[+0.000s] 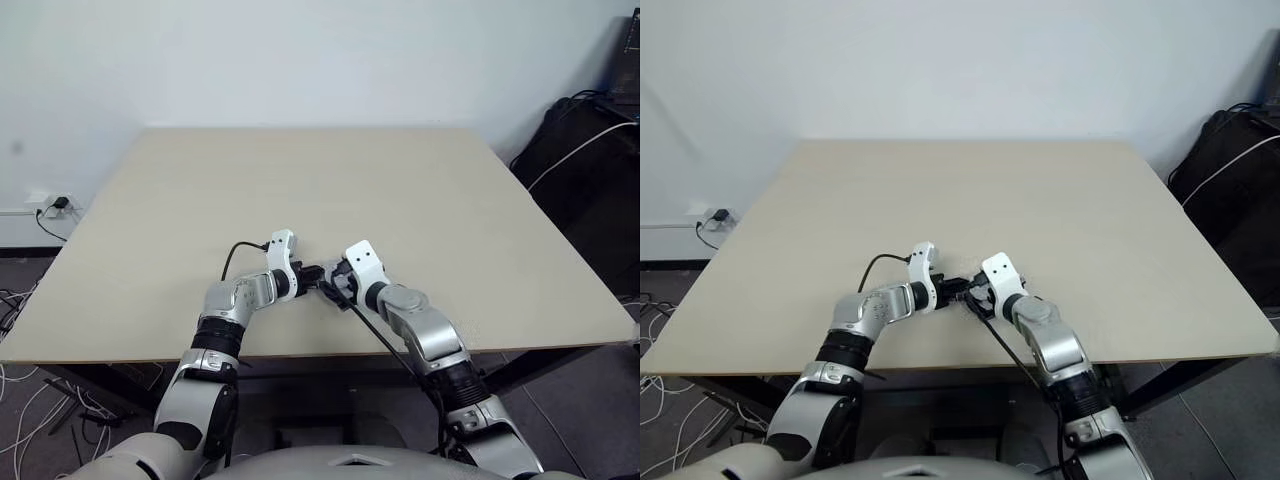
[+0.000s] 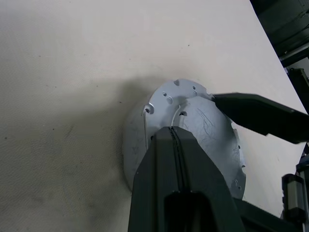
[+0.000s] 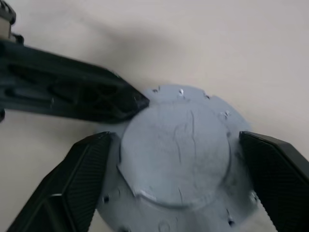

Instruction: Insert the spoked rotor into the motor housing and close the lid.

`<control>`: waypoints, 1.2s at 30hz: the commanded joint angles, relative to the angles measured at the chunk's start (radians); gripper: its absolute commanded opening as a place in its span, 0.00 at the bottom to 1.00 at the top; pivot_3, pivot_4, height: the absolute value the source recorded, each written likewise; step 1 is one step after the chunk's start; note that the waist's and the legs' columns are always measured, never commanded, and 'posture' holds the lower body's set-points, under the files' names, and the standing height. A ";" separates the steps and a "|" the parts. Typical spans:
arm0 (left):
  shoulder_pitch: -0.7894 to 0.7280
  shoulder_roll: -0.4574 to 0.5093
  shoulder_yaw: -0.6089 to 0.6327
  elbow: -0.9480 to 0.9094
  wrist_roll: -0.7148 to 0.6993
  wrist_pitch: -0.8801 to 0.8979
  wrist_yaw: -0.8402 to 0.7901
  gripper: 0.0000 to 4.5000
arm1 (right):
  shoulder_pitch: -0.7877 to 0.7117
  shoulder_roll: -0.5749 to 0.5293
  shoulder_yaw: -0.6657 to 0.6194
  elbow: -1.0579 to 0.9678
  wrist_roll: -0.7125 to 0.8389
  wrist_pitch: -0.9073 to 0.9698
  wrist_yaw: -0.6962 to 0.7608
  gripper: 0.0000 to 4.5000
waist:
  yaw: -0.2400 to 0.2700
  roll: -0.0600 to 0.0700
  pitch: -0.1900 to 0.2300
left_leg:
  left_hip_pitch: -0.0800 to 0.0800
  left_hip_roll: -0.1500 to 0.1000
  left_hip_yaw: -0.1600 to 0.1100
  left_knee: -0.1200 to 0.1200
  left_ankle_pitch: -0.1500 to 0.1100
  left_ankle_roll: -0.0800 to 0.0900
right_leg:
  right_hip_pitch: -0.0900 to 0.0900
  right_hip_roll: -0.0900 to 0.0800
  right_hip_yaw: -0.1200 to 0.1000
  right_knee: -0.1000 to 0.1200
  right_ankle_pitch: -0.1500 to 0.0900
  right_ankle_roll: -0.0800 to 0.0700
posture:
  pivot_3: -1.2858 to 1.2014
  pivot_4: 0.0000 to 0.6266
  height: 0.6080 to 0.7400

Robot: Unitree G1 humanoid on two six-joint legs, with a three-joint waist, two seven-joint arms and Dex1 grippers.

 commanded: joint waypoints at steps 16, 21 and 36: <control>-0.004 -0.014 -0.032 0.002 0.029 0.008 -0.035 0.00 | 0.206 -0.131 -0.209 -0.346 0.249 0.156 0.135 0.99 | 0.010 -0.003 0.002 | -0.002 -0.001 -0.001 0.000 -0.001 0.002 | 0.000 -0.001 -0.001 -0.002 0.000 0.001 | 0.52 0.00 1.00; -0.002 -0.013 -0.035 0.003 0.037 0.003 -0.041 0.00 | 0.129 0.005 -0.371 -0.208 0.329 0.268 0.001 0.99 | 0.011 -0.004 0.002 | -0.002 0.000 -0.001 0.000 -0.001 0.002 | 0.000 -0.001 -0.001 -0.003 0.000 0.002 | 0.52 0.00 1.00; 0.014 -0.006 -0.043 -0.017 0.049 0.006 -0.045 0.00 | -0.094 0.207 -0.570 0.126 0.500 0.360 -0.136 0.99 | 0.007 -0.001 0.001 | -0.004 0.001 -0.002 0.000 0.000 0.001 | -0.002 -0.003 -0.001 -0.002 0.000 0.002 | 0.52 0.00 1.00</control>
